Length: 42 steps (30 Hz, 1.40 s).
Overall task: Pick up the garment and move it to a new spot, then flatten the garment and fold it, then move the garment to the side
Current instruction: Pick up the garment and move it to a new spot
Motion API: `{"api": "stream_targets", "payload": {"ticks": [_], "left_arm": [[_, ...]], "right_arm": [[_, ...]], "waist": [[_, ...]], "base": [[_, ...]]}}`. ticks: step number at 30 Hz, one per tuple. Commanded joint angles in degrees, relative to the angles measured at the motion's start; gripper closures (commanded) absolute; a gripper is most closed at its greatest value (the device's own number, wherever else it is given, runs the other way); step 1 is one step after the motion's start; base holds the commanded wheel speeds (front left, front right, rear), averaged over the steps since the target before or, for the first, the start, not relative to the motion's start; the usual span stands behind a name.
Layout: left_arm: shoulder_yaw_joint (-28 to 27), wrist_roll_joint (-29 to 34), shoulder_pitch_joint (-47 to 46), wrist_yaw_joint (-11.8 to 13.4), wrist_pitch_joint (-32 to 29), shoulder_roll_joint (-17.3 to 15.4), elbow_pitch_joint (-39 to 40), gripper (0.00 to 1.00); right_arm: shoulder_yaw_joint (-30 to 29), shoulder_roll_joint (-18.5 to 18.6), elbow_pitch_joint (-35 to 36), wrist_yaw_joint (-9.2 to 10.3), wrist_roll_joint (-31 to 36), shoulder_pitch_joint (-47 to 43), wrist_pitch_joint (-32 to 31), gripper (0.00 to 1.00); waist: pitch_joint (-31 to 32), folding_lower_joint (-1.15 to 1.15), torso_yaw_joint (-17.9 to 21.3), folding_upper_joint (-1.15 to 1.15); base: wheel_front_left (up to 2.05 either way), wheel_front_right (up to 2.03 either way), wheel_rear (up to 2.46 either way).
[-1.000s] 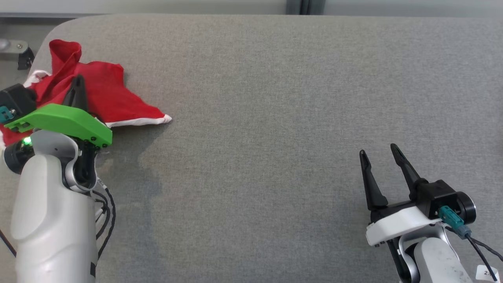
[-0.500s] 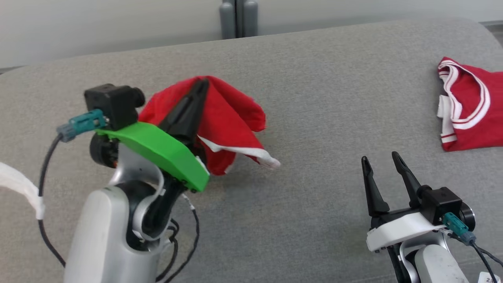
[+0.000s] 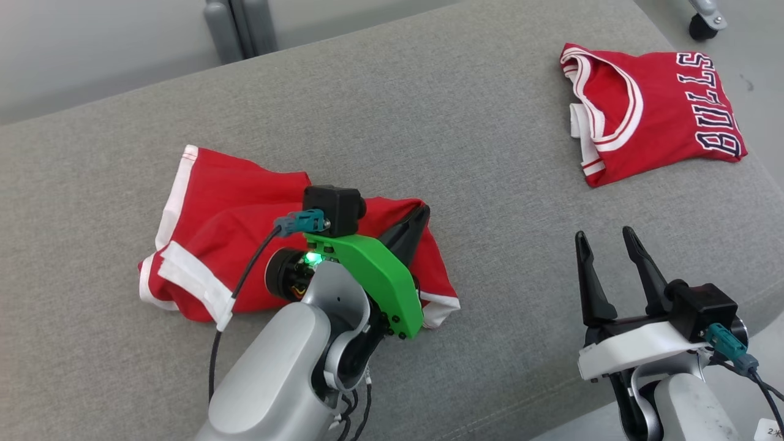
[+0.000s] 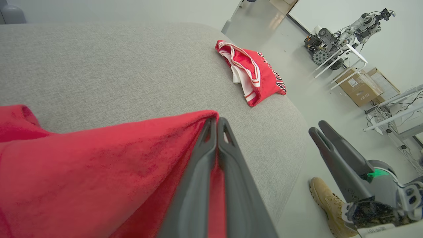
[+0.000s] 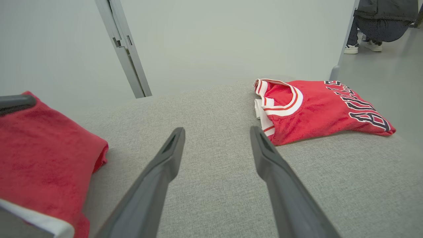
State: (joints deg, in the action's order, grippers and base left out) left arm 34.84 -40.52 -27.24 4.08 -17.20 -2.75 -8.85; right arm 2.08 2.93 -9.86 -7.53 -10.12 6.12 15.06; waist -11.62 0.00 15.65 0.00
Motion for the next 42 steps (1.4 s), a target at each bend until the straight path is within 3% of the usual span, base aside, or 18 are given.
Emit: {"api": "stream_targets", "payload": {"ticks": [1, 2, 3, 5, 10, 16, 21, 27, 36, 42], "left_arm": [[0.6, -1.1, -1.4, 1.3, 2.3, -0.4, -1.8, 1.0], [1.7, -1.9, -2.4, 2.2, 4.6, -0.4, -3.7, 1.0], [2.5, -2.9, -2.8, 2.9, 6.5, -0.3, -5.3, 0.73], [4.4, -4.7, -4.1, 4.1, 11.1, -0.3, -9.0, 0.0], [7.1, -6.7, -5.7, 5.2, 20.3, -0.3, -14.4, 0.0], [6.8, -4.7, -1.6, 6.9, 30.3, -1.0, -13.7, 0.0], [5.0, -0.1, 6.6, 9.9, 32.3, -3.5, -8.0, 0.0], [-1.7, 8.2, 19.0, 12.4, 32.4, -5.1, 2.6, 0.0], [-13.8, 18.3, 33.3, 11.0, 32.4, -3.8, 7.4, 0.0], [-21.4, 23.5, 38.4, 6.0, 32.4, -1.9, 8.6, 0.0]], "right_arm": [[-0.1, 0.0, 0.0, 0.09, -0.3, -0.4, 0.2, 0.0], [-0.2, 0.0, 0.1, 0.09, -0.3, -0.5, 0.2, 0.0], [-0.4, 0.0, 0.0, 0.09, -0.3, -0.6, 0.1, 0.0], [-0.4, 0.0, -0.2, 0.09, -0.1, -0.6, 0.2, 0.0], [-1.0, 0.0, -0.4, 0.09, 0.7, -0.7, 0.2, 0.0], [-2.6, 0.0, 0.1, 0.09, 2.1, -2.7, 0.2, 0.0], [-4.9, 0.0, 1.8, 0.09, 3.7, -5.1, 0.2, 0.0], [-7.8, 0.0, 3.2, 0.09, 6.5, -7.8, 0.2, 0.0], [-9.0, 0.0, 3.9, 0.09, 8.4, -11.2, 0.2, 0.0], [-9.5, 0.0, 3.8, 0.09, 7.9, -12.7, 0.1, 0.0]], "waist": [[-1.7, 0.0, 2.0, 0.0], [-1.7, 0.0, 2.0, 0.0], [-1.7, 0.0, 1.9, 0.0], [-1.6, 0.0, 1.4, 0.0], [-0.3, 0.0, -0.4, 0.0], [2.5, 0.0, -3.4, 0.0], [5.7, 0.0, -6.3, 0.0], [8.8, 0.0, -9.7, 0.0], [11.6, 0.0, -13.2, 0.0], [12.8, 0.0, -14.2, 0.0]], "base": [[0.0, 0.0, 0.0], [0.0, 0.0, 0.0], [0.0, 0.0, 0.0], [0.0, 0.0, 0.0], [0.0, 0.0, 0.0], [0.0, 0.0, 0.0], [0.0, 0.0, 0.0], [0.0, 0.0, 0.0], [0.0, 0.0, 0.0], [0.0, 0.0, 0.0]]}}
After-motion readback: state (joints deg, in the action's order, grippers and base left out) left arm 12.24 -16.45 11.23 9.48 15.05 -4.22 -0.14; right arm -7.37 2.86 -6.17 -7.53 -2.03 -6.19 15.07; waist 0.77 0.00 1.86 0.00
